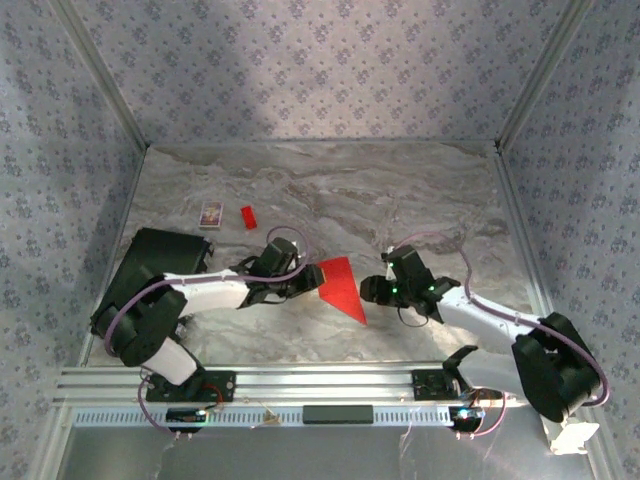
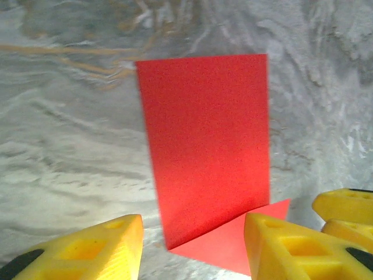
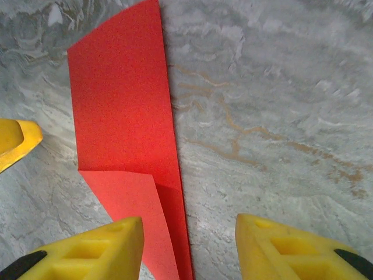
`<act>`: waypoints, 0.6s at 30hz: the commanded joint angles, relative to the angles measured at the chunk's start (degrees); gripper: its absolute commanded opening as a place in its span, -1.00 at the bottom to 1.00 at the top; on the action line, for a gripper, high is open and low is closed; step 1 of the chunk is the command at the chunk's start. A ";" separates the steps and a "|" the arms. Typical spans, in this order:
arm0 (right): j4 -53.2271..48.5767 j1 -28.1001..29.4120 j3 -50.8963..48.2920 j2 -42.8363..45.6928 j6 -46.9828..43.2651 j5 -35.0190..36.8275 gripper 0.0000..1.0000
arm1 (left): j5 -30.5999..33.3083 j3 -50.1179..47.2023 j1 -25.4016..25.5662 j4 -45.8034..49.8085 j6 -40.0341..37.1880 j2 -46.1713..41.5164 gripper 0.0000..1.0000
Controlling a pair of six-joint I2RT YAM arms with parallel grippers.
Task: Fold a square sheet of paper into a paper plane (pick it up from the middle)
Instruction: Third fold the triangle at the center of the table.
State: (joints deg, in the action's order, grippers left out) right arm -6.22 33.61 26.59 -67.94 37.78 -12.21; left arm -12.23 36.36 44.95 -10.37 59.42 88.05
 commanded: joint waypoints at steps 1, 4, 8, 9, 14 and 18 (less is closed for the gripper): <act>-0.14 -0.22 1.72 -1.26 -1.31 -2.23 -0.07 | 0.71 -0.49 -0.21 1.30 -1.22 -1.50 0.00; 1.46 -0.42 1.27 -2.12 -1.31 -3.94 -0.09 | 0.72 -0.63 -0.28 1.07 -1.31 -1.59 0.02; 4.82 -1.22 1.23 -4.76 -0.64 -7.57 -0.28 | 0.72 -0.67 -0.42 0.64 -0.93 -1.40 0.08; 6.31 -1.70 1.19 -5.62 -0.36 -9.06 -0.30 | 0.69 -0.75 -0.52 0.36 -0.80 -1.38 0.09; 7.83 -2.36 2.45 -9.57 -0.77 -11.00 -0.37 | 0.47 -0.59 -0.56 0.29 -0.62 -1.45 0.10; 8.73 -2.68 3.28 -11.77 -1.31 -13.16 -0.45 | 0.45 -0.64 -0.57 0.52 -0.80 -1.51 0.10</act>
State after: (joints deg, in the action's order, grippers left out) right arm 0.86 31.35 28.08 -78.52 37.43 -22.39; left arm -12.14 35.94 44.71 -9.63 59.18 88.05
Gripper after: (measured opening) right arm 0.282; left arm 0.549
